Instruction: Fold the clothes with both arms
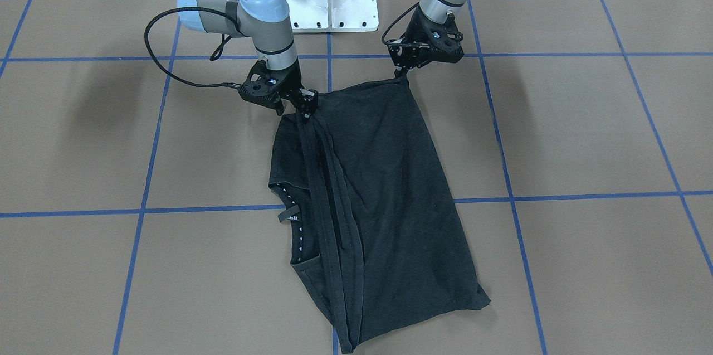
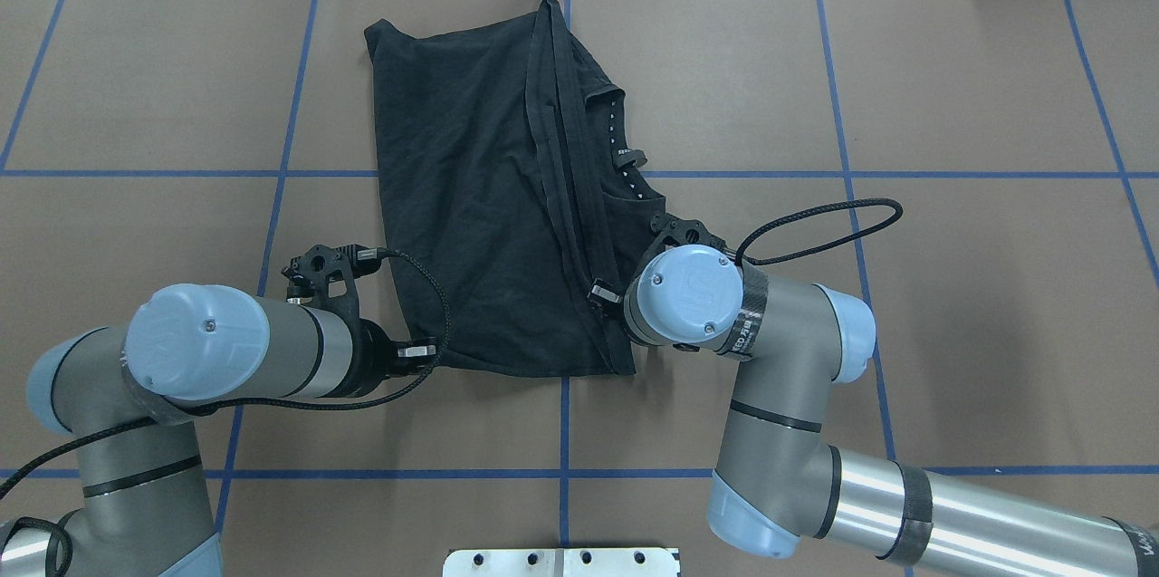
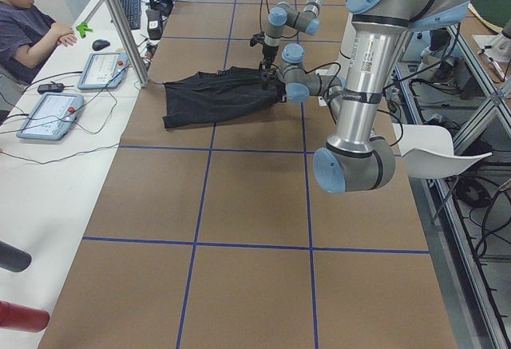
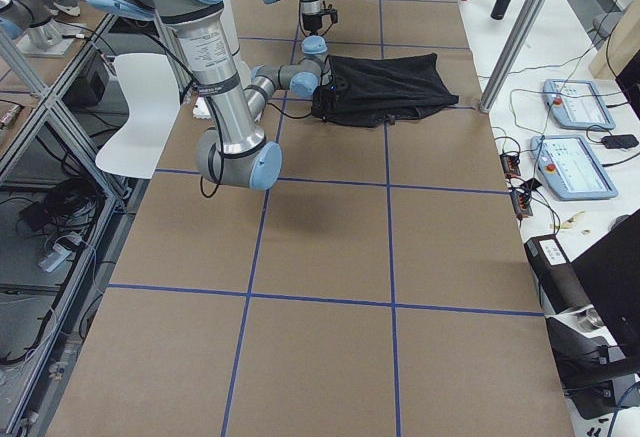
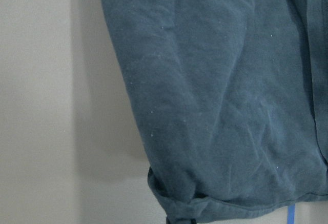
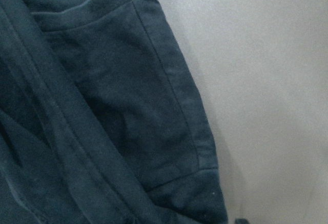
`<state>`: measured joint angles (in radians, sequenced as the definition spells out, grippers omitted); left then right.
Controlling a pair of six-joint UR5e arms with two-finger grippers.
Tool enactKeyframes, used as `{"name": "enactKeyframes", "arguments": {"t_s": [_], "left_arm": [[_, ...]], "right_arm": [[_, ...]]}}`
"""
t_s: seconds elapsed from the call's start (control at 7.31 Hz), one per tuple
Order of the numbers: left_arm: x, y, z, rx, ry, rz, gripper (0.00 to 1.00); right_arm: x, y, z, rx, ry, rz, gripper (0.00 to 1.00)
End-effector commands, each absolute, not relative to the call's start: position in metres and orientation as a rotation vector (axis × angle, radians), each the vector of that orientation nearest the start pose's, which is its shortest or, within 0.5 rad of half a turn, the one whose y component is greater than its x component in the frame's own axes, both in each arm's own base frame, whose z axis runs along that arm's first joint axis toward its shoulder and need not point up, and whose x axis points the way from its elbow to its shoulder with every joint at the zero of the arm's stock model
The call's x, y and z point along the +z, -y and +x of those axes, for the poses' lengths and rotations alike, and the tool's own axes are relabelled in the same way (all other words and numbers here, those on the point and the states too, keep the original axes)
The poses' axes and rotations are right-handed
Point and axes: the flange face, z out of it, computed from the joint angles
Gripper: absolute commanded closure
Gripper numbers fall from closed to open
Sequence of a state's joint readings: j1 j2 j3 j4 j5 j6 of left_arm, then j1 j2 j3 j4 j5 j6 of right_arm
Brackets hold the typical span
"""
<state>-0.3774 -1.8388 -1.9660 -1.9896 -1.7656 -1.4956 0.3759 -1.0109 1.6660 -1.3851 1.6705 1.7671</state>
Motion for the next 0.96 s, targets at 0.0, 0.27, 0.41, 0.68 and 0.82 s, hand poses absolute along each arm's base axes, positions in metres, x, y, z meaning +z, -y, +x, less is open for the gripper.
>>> {"name": "enactKeyframes", "arguments": {"t_s": [0.0,0.27,0.41,0.68,0.82], "left_arm": [[0.2891,0.3103,0.4734,-0.166,-1.091,0.071,1.00],[0.2876,0.3102,0.4732,-0.166,-1.094,0.072,1.00],[0.2884,0.3101,0.4730,-0.166,-1.092,0.071,1.00],[0.2877,0.3100,0.4726,-0.166,-1.094,0.072,1.00],[0.2877,0.3100,0.4726,-0.166,-1.094,0.072,1.00]], "right_arm": [[0.2755,0.3633,-0.5845,0.496,0.854,-0.018,0.38],[0.2738,0.3647,-0.5833,0.489,0.857,-0.016,0.75],[0.2717,0.3643,-0.5823,0.489,0.862,-0.016,0.91],[0.2690,0.3646,-0.5803,0.489,0.868,-0.014,1.00],[0.2676,0.3661,-0.5784,0.492,0.871,-0.013,1.00]]}}
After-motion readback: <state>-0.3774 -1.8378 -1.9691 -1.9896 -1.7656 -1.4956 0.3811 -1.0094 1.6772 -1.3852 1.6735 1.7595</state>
